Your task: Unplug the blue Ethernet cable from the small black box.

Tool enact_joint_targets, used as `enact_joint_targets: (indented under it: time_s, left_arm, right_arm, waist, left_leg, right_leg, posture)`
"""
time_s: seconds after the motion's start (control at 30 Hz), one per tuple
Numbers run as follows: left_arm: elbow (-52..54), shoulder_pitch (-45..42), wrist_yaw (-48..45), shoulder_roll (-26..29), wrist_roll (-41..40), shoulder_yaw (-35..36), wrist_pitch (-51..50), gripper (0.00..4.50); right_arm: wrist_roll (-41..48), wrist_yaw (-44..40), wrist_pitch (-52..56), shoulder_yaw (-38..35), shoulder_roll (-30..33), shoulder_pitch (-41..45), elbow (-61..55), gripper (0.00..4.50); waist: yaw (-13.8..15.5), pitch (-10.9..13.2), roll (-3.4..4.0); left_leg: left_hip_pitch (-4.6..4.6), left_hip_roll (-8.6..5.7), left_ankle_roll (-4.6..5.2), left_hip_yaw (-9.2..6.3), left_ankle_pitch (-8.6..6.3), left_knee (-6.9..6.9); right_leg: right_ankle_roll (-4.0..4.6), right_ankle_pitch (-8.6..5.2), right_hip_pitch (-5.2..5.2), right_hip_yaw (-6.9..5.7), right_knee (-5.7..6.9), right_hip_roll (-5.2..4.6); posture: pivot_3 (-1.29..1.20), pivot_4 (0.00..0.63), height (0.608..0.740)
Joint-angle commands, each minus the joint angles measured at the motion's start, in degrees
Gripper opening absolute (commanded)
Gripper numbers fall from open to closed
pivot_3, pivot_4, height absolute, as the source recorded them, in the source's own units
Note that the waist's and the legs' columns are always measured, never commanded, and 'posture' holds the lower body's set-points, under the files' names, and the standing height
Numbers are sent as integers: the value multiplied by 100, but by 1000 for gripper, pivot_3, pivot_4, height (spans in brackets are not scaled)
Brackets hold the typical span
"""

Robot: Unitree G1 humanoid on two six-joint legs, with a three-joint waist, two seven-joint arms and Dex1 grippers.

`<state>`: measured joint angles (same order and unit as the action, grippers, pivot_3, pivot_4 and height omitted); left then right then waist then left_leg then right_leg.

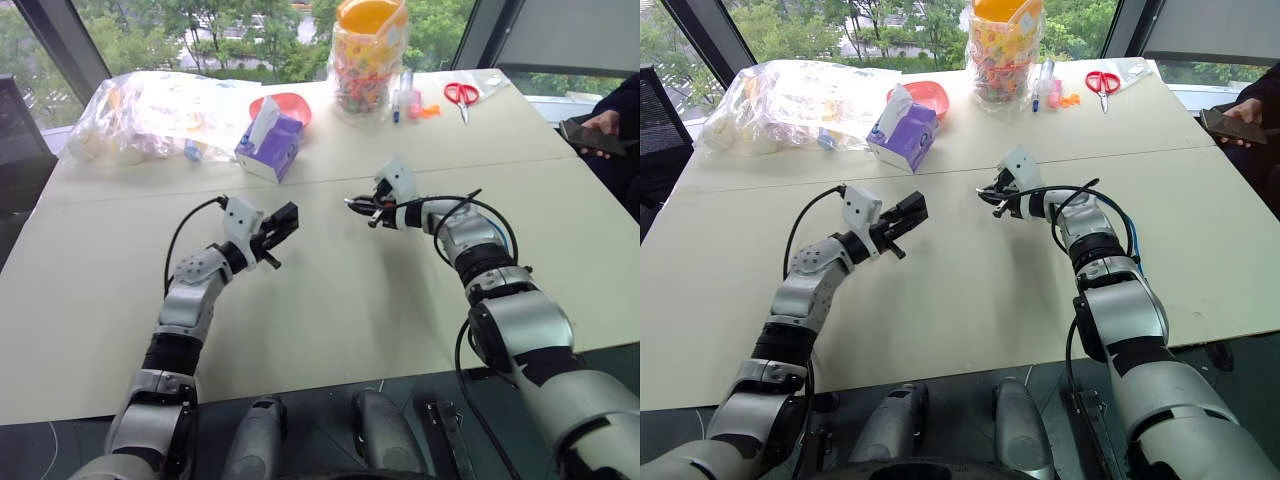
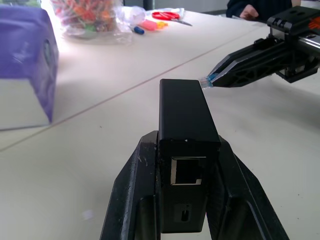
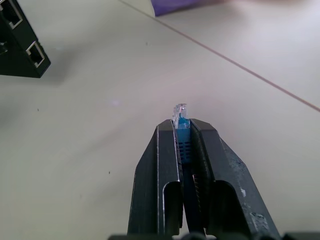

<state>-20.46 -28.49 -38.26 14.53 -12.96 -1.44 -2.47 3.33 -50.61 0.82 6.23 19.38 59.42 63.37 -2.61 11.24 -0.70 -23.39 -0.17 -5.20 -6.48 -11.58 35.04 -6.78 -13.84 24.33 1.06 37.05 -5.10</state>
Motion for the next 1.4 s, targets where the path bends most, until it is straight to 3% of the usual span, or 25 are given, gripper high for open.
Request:
enact_joint_targets:
  time_s: [0.03, 0.23, 0.53, 0.57, 0.8, 0.97, 1.0, 1.03, 1.2, 1.27, 1.4]
  left_arm:
    - [-298, -195, 113, -122, 143, 5, 391, 515]
    - [-1059, -247, 283, -176, 577, -124, 736, 515]
    - [-1060, -105, 140, -217, 544, -141, 692, 515]
    - [-1031, -89, 132, -218, 528, -134, 666, 1561]
    - [-502, 124, 64, -188, 350, -39, 284, 4470]
    - [109, 467, 21, -2, 210, 74, 14, 4470]
    - [273, 559, 13, 52, 162, 115, -53, 4500]
    - [466, 667, 1, 116, 104, 165, -135, 4500]
    - [1409, 1163, 14, 427, -191, 436, -592, 4500]
    - [1791, 1358, 8, 561, -291, 506, -823, 4500]
    - [2604, 1763, 92, 792, -517, 676, -1273, 4500]
  right_arm:
    - [-20, 191, -38, -173, -41, 29, -77, 90]
    - [-81, 329, -42, -231, -98, -19, -72, 90]
    - [-104, 331, -10, -239, -97, -76, -118, 90]
    - [-103, 329, -4, -241, -99, -80, -120, 0]
    - [-111, 329, 21, -261, -76, -39, -90, 0]
    - [-118, 334, 43, -309, -50, 29, -57, 0]
    - [-119, 335, 49, -325, -46, 48, -49, 861]
    - [-121, 334, 53, -340, -43, 66, -45, 1156]
    - [-124, 303, 66, -372, -20, 126, -86, 3702]
    - [-126, 243, 84, -364, 2, 141, -146, 4466]
    - [44, -115, 332, -447, 268, 16, -846, 4466]
  waist:
    - [-3, 0, 0]
    - [1, -1, 1]
    - [1, -2, 3]
    - [0, -3, 4]
    - [-7, -4, 6]
    - [-19, -4, 6]
    - [-34, -4, 6]
    - [-39, -4, 6]
    - [-86, -4, 6]
    - [-114, -3, 7]
    - [-118, -2, 8]
  left_leg:
    - [0, 0, 0, 0, 0, 0]
    - [2, 0, 0, 0, 0, 0]
    - [10, 0, 0, -1, 0, 5]
    - [10, 0, 0, 0, 0, 5]
    - [10, 0, 0, -1, 0, 2]
    - [11, 0, 0, -1, 0, 2]
    - [11, 0, 0, -1, 0, 1]
    - [11, 0, 0, -1, 0, 0]
    - [11, 0, 0, -1, 0, 0]
    - [10, 1, 0, -2, 0, -2]
    - [8, 0, 0, -2, 0, -1]
  right_leg:
    - [0, 0, 0, 0, 0, 0]
    - [-1, 0, 0, 0, 2, 0]
    - [-2, 2, -12, 0, 5, 1]
    - [-2, 2, -12, 0, 5, 0]
    - [-3, 2, -12, 0, 5, 1]
    - [-3, 1, -12, 0, 5, 1]
    - [-3, 1, -12, 1, 5, 1]
    - [-3, 1, -12, 1, 5, 1]
    - [-2, 1, -11, 1, 5, 1]
    - [-2, 1, -9, 1, 5, 1]
    - [-2, 1, -10, 1, 4, 1]
  posture:
    - [0, 150, 740]
    - [0, 150, 740]
    - [0, 150, 740]
    - [0, 150, 740]
    - [0, 150, 740]
    - [0, 150, 740]
    - [0, 150, 740]
    - [0, 150, 740]
    - [0, 150, 740]
    - [0, 150, 740]
    - [0, 150, 740]
